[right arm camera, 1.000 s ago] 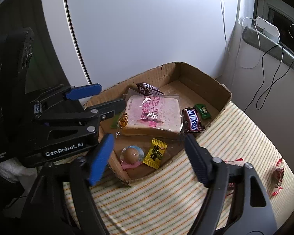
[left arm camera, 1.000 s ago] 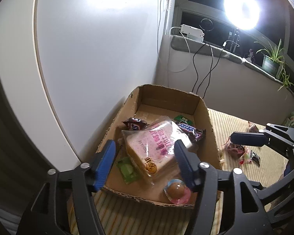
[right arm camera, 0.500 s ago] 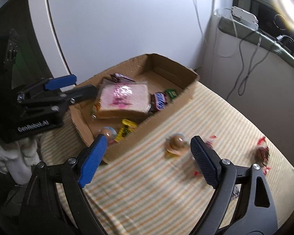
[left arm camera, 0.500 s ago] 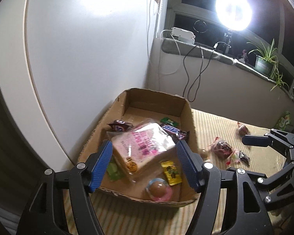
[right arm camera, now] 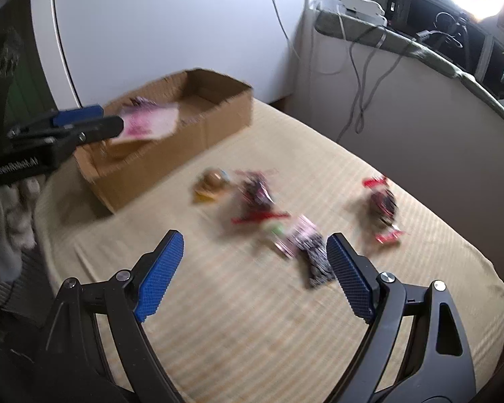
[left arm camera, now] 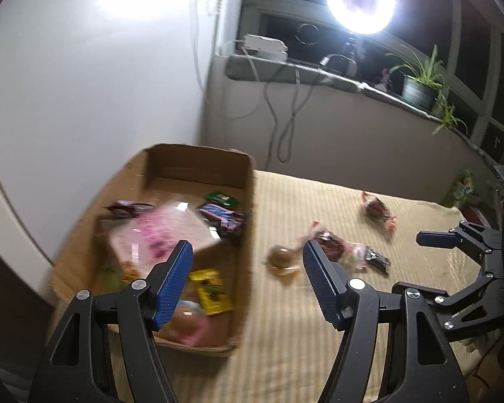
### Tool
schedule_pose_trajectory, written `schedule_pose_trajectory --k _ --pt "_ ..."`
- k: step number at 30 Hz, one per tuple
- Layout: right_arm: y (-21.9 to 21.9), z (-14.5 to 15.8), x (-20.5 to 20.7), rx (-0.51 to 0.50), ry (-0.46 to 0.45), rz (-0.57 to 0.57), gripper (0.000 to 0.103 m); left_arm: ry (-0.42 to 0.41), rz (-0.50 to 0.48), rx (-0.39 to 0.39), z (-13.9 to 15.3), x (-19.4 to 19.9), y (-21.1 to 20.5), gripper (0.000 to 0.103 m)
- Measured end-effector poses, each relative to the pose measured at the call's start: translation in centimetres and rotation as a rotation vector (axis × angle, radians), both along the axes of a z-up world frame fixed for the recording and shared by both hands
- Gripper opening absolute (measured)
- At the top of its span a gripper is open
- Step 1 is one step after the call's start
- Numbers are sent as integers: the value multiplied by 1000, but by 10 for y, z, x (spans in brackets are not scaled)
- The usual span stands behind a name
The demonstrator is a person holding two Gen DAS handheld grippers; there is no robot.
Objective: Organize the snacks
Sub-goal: 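Withdraw both open tools from the box toward the remaining snacks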
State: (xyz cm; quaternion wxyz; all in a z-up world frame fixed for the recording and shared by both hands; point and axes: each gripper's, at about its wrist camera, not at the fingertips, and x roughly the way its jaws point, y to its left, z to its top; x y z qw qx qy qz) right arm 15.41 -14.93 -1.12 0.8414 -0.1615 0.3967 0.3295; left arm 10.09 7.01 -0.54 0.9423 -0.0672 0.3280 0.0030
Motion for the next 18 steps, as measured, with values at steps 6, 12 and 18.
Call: schedule_pose_trajectory --k 6,12,18 --pt "-25 -15 11 8 42 -21 89 25 -50 -8 -8 11 -26 68" --pt "-41 -26 28 17 61 -46 89 62 -80 -22 -19 24 -44 68" --pt "-43 -36 44 7 67 -33 82 104 -98 -98 -29 43 -55 68"
